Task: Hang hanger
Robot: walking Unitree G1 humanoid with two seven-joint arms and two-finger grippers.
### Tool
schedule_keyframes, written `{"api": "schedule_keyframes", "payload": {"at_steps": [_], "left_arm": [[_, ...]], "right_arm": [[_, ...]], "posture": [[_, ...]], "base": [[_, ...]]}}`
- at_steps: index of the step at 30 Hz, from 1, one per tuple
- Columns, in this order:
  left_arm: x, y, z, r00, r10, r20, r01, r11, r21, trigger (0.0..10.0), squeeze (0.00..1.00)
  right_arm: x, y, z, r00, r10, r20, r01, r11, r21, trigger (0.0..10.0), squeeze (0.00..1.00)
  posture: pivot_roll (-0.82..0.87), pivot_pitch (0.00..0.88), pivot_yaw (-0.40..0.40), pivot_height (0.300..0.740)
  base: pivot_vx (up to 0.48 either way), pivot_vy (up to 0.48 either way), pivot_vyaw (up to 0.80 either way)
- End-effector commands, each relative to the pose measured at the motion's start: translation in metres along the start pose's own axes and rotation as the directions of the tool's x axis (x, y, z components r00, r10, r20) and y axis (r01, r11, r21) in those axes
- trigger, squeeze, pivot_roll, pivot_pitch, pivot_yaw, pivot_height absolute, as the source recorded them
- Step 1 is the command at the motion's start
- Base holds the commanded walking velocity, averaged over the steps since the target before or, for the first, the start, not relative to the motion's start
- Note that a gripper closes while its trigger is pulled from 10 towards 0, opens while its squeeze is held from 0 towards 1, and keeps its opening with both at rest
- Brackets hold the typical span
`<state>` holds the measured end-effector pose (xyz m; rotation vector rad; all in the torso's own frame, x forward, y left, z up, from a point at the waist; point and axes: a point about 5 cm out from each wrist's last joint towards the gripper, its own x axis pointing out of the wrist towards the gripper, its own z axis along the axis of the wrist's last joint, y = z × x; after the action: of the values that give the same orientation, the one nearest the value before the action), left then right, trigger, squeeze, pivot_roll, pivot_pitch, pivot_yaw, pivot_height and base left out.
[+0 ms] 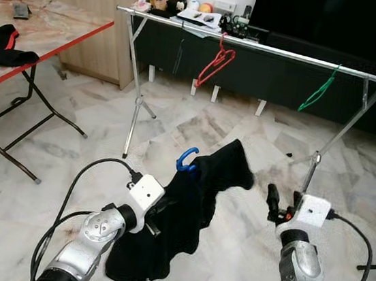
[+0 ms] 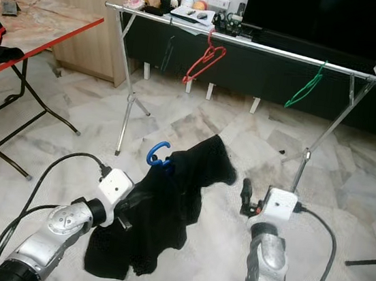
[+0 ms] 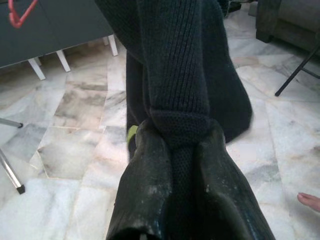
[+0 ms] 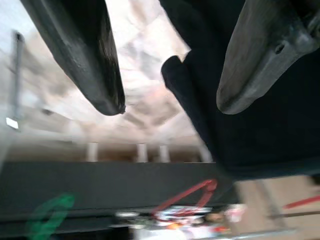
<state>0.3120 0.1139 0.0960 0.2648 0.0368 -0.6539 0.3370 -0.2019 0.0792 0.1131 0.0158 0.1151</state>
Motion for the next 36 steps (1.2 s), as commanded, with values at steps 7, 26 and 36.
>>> {"api": "schedule_keyframes", "payload": {"at_steps": [7, 26, 36], "left_arm": [[0.004, 0.000, 0.014, 0.997, -0.056, 0.048, 0.054, 0.998, 0.038, 10.0, 0.00], [0.025, -0.021, 0.045, 0.962, -0.262, 0.081, 0.252, 0.960, 0.119, 10.0, 0.00], [0.030, -0.029, 0.051, 0.952, -0.293, 0.086, 0.281, 0.952, 0.123, 10.0, 0.00]], "right_arm": [[-0.016, 0.021, -0.022, 0.923, 0.356, -0.149, -0.370, 0.926, -0.079, 10.0, 0.00], [-0.030, 0.035, -0.033, 0.793, 0.588, -0.160, -0.576, 0.809, 0.118, 10.0, 0.00], [-0.030, 0.021, -0.036, 0.871, 0.457, -0.182, -0.456, 0.889, 0.049, 10.0, 0.00]], "posture": [[0.07, 0.035, -0.077, 0.740], [0.07, 0.048, -0.074, 0.740], [0.07, 0.049, -0.074, 0.740]], "base": [[0.000, 0.000, 0.00], [0.000, 0.000, 0.00], [0.000, 0.000, 0.00]]}}
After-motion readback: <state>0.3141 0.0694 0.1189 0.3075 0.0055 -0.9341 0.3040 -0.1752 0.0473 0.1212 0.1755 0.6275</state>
